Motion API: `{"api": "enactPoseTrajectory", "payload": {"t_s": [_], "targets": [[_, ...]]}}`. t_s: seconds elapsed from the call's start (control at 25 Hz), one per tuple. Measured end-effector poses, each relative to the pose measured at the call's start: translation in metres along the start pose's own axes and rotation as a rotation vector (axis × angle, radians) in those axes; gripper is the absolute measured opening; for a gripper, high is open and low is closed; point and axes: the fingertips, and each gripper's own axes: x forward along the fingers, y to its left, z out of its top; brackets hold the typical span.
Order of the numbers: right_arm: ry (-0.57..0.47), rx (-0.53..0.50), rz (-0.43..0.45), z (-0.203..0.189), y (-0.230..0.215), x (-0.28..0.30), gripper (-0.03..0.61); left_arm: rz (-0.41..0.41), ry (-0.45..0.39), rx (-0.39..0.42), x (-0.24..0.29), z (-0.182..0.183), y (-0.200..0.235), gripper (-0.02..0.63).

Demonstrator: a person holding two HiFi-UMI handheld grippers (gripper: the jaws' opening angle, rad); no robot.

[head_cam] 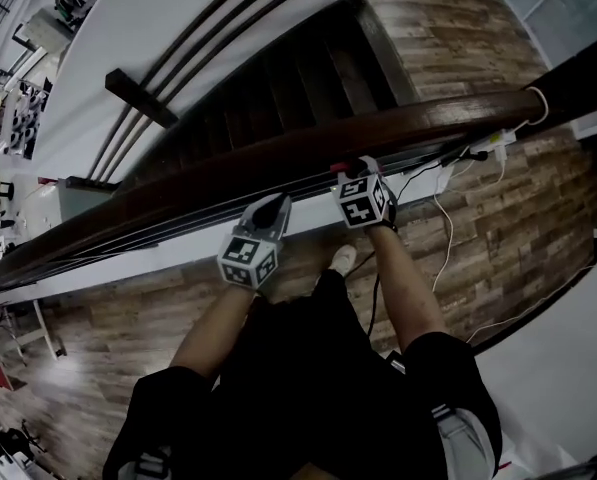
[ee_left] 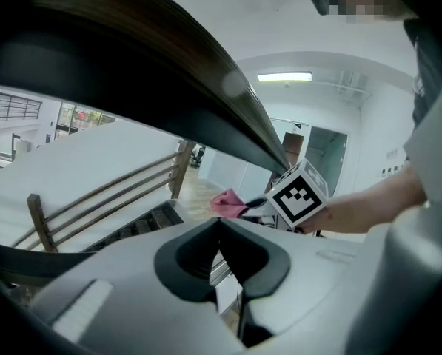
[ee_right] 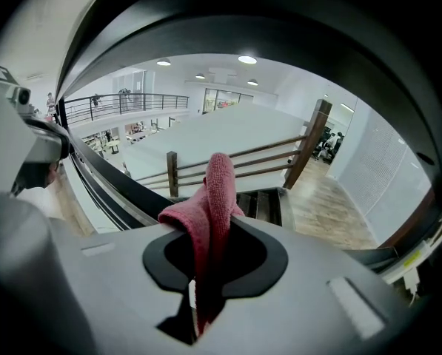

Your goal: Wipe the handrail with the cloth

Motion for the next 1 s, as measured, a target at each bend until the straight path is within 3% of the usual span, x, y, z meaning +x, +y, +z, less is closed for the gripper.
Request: {"api": "enactPoseTrajectory", "payload": {"t_s": [0.48, 1.0], "targets": [[-0.033, -0.035, 0.038, 0.021, 0.060, 0.007, 0.044, 0.149, -0.015, -0.067, -0.045, -0.007, 0.052, -0.002], [-0.023, -0.114, 0.103, 0.033, 0.106, 0.011, 0.044, 0.231, -0.029, -0.126, -0.068, -0.018, 0.080, -0.002]]}}
